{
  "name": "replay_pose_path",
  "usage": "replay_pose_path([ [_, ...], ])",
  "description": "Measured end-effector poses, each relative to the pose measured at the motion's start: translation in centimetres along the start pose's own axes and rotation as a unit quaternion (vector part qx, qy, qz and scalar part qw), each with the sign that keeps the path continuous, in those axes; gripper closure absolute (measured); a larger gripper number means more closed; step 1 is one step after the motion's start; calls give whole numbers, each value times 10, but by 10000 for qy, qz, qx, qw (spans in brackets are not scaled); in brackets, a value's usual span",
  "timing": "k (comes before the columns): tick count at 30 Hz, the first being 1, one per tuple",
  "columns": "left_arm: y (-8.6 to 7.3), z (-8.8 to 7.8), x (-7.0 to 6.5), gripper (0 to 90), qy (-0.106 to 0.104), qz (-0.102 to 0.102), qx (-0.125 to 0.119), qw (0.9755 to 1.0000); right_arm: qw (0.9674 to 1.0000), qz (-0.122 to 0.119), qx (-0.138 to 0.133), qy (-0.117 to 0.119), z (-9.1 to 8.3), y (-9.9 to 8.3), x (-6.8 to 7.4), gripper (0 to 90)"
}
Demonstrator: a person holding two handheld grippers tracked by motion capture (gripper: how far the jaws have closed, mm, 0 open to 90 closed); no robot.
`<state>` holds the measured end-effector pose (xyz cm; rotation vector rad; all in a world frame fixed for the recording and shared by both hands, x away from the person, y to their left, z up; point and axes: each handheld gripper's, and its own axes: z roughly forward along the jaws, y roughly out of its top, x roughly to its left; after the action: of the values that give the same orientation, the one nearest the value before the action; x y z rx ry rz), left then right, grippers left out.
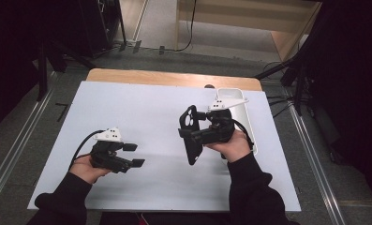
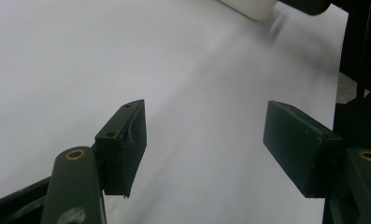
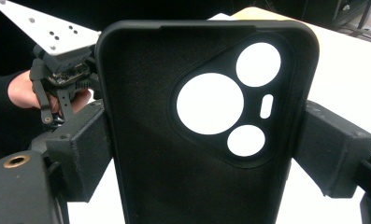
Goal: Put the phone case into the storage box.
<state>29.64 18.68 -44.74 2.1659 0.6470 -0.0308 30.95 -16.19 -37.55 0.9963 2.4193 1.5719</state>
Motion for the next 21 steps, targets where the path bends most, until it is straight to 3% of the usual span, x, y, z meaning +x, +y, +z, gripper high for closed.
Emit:
replay_pose_path([
  [11,-18,-13,3,298,251,-89,-62,9996,9998,11,-58,-168,-9,4,-7,117],
  [21,-26,-15,4,297,316,-179,-15,9993,9991,66,-192,-385,-22,8,-17,117],
])
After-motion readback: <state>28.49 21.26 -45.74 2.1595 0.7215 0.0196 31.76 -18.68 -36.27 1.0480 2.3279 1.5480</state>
